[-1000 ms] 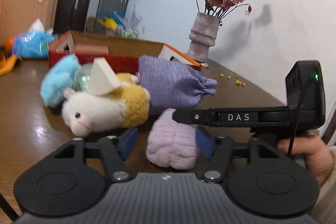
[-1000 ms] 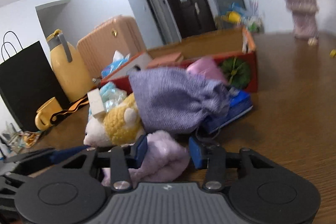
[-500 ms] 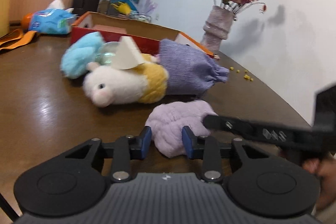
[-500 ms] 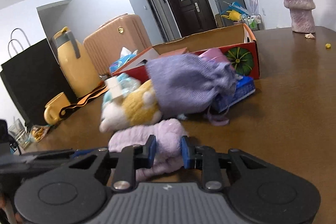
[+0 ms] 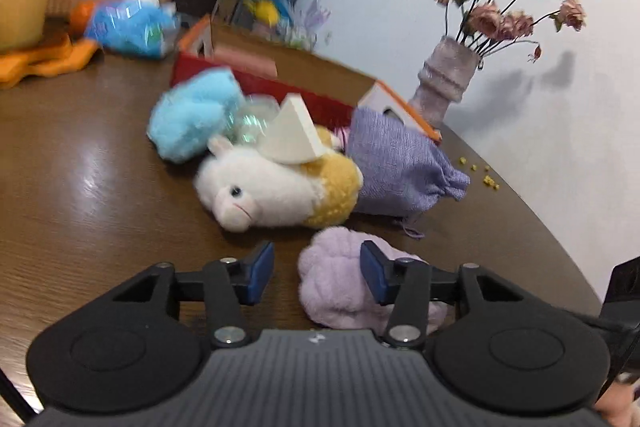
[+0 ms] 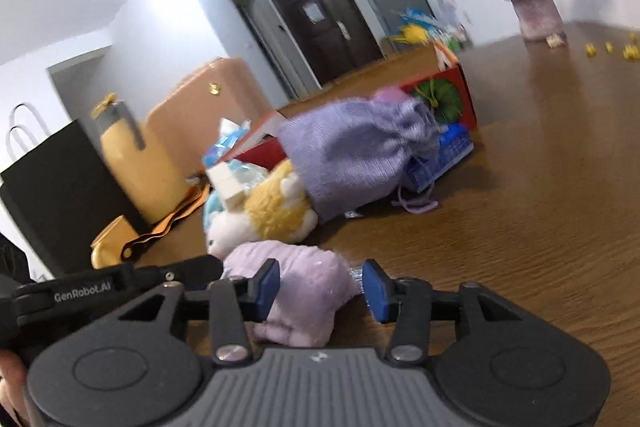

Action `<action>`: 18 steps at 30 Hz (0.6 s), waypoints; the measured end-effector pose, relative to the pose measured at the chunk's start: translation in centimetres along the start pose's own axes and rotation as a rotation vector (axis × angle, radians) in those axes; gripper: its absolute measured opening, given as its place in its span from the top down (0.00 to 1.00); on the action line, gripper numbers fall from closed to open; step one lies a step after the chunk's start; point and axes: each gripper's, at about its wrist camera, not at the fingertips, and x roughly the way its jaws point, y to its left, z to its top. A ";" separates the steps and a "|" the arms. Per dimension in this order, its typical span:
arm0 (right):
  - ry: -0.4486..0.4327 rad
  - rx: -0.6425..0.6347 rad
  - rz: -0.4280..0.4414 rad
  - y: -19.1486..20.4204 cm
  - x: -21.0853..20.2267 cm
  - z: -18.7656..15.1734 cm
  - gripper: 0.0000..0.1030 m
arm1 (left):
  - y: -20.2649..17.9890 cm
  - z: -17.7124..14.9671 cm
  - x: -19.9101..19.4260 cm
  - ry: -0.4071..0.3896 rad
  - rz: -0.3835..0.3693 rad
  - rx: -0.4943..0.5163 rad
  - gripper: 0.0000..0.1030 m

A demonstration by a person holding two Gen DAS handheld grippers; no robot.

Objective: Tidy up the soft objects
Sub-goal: 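Move the right tool to the lilac wristband and grasp it, then carry the lilac wristband with the right tool into the box and release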

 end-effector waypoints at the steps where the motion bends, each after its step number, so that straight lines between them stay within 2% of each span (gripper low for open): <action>1: 0.004 0.004 0.001 0.2 0.2 0.0 0.57 | 0.0 0.0 0.3 0.016 -0.031 -0.006 0.73; 2: 0.017 -0.001 0.004 0.4 0.5 0.0 0.65 | -0.1 -0.2 0.3 0.021 -0.043 -0.005 0.77; 5: 0.025 -0.026 0.027 0.9 0.1 -0.4 0.78 | -0.7 -0.9 -0.9 -0.004 -0.024 0.036 0.80; 11: -0.041 -0.072 0.083 3.4 -3.9 0.1 0.80 | -2.2 0.1 -6.0 -0.056 -0.073 0.042 0.85; 18: -0.154 -0.118 0.154 6.4 -9.1 5.1 0.80 | -6.6 5.4 -10.3 -0.125 -0.084 0.091 0.86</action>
